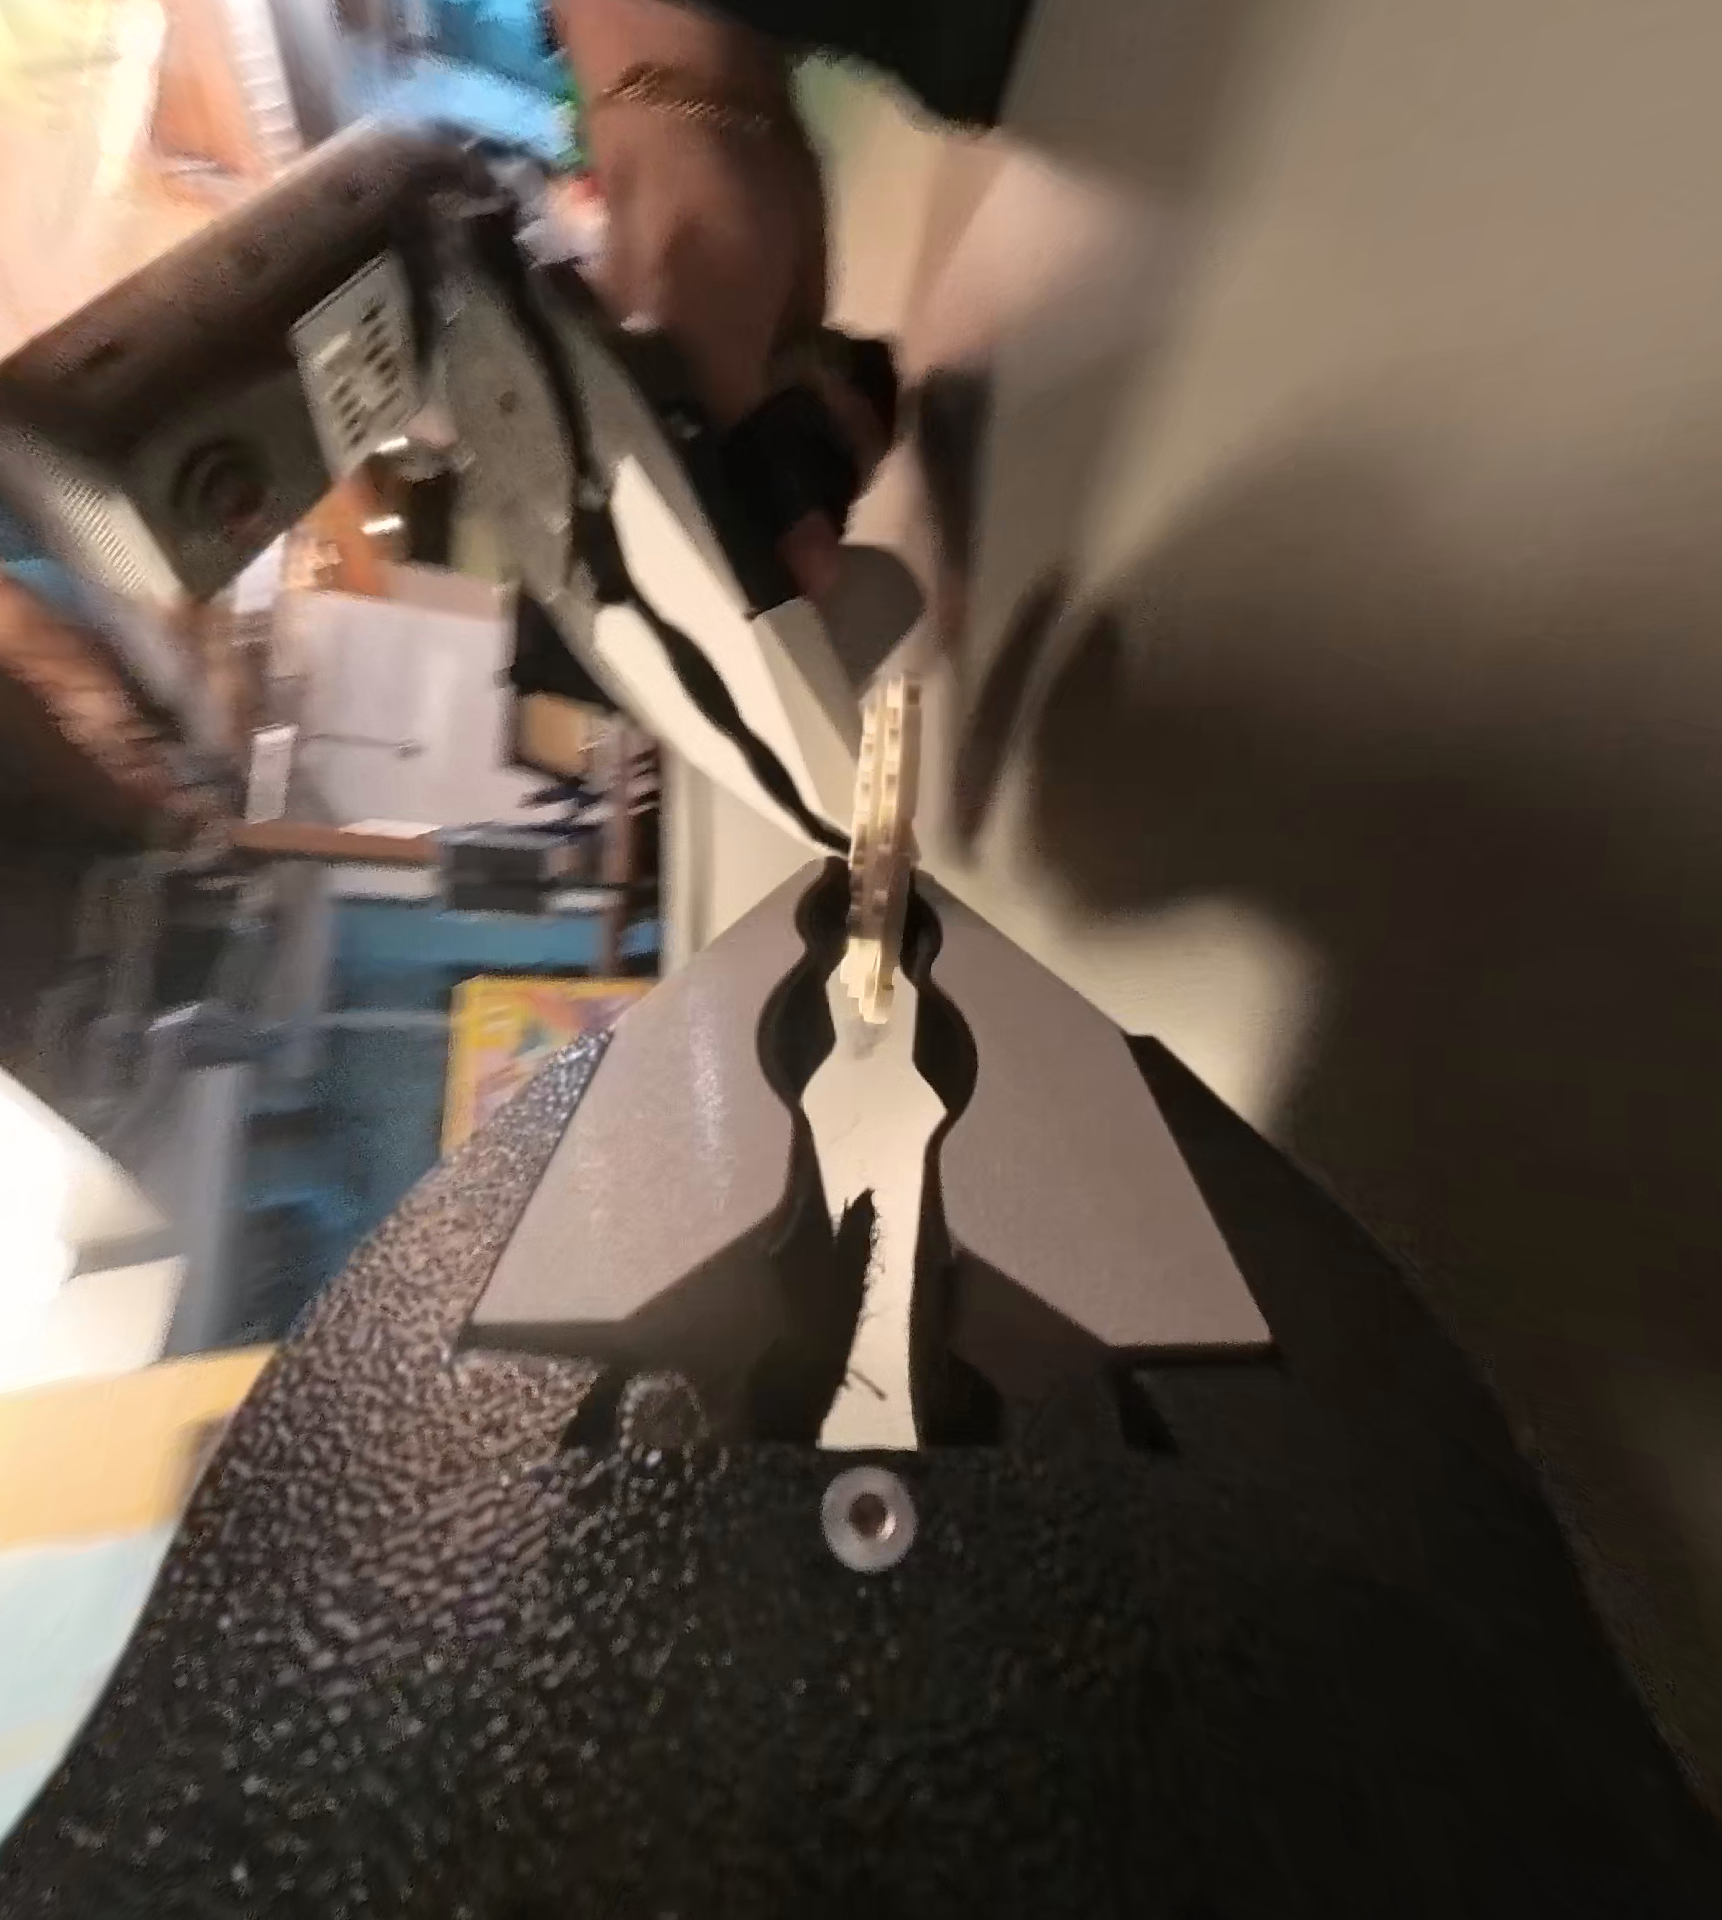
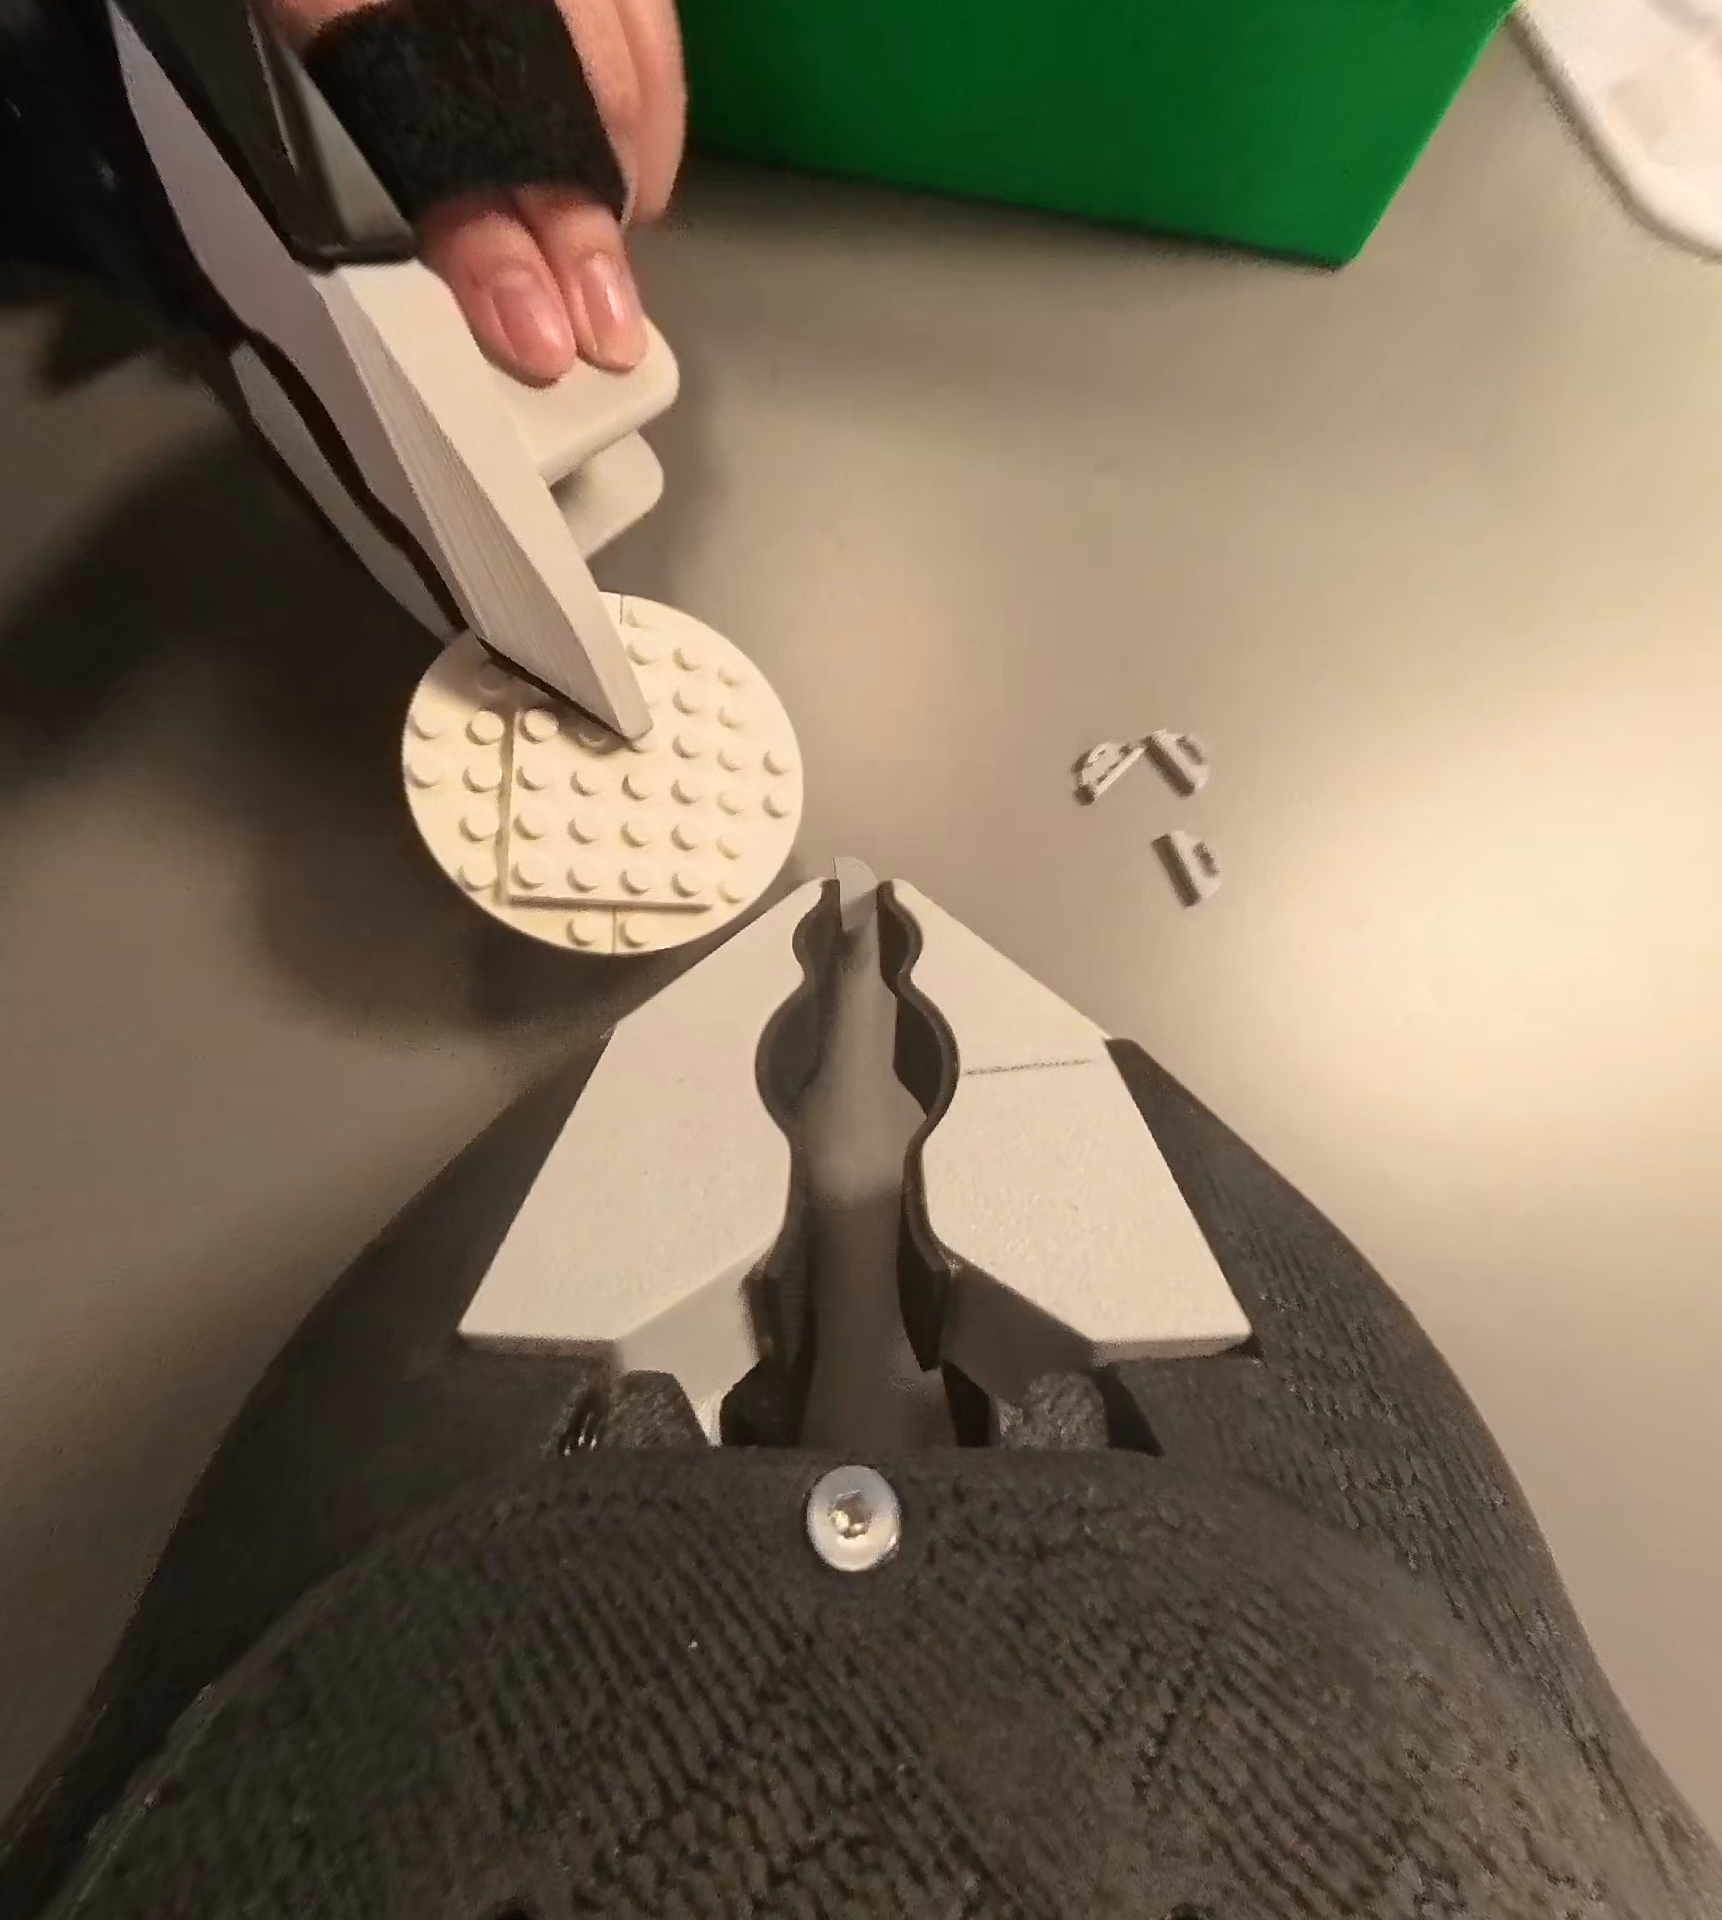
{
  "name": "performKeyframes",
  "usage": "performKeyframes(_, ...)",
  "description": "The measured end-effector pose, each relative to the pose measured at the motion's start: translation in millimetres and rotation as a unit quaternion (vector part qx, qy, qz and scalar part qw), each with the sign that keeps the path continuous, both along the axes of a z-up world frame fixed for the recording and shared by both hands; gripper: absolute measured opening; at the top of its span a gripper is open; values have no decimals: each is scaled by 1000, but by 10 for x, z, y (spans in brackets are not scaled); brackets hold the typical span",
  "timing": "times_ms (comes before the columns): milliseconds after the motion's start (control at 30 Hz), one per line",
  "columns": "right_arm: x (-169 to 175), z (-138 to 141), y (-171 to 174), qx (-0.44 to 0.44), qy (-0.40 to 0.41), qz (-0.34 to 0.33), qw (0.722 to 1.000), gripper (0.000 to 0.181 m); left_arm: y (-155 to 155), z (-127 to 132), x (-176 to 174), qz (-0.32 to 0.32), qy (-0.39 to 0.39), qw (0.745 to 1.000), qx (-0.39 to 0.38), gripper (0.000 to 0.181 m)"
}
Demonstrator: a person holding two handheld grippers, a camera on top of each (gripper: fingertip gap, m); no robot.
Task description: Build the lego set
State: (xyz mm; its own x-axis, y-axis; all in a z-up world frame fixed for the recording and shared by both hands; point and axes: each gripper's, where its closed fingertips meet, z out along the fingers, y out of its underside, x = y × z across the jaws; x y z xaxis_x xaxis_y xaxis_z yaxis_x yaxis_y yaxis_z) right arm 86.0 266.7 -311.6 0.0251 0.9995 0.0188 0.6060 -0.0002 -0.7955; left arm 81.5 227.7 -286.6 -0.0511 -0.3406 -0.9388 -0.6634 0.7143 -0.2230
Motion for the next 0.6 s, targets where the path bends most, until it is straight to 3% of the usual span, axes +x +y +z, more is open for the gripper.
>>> performKeyframes(167, -81, 469, 401, 131, 116, -87, 981, 5, 176, 241, -109, 52, -24, 994, 91, 6)
performKeyframes(367, -115, 836, 745, 227, 235, -189, 926, 5, 249, 291, -180, 79, -44, 992, 89, 7)
performKeyframes(600, -139, 942, 782, 296, 248, -193, 902, 5, 253, 272, -195, 85, -40, 991, 91, 7)
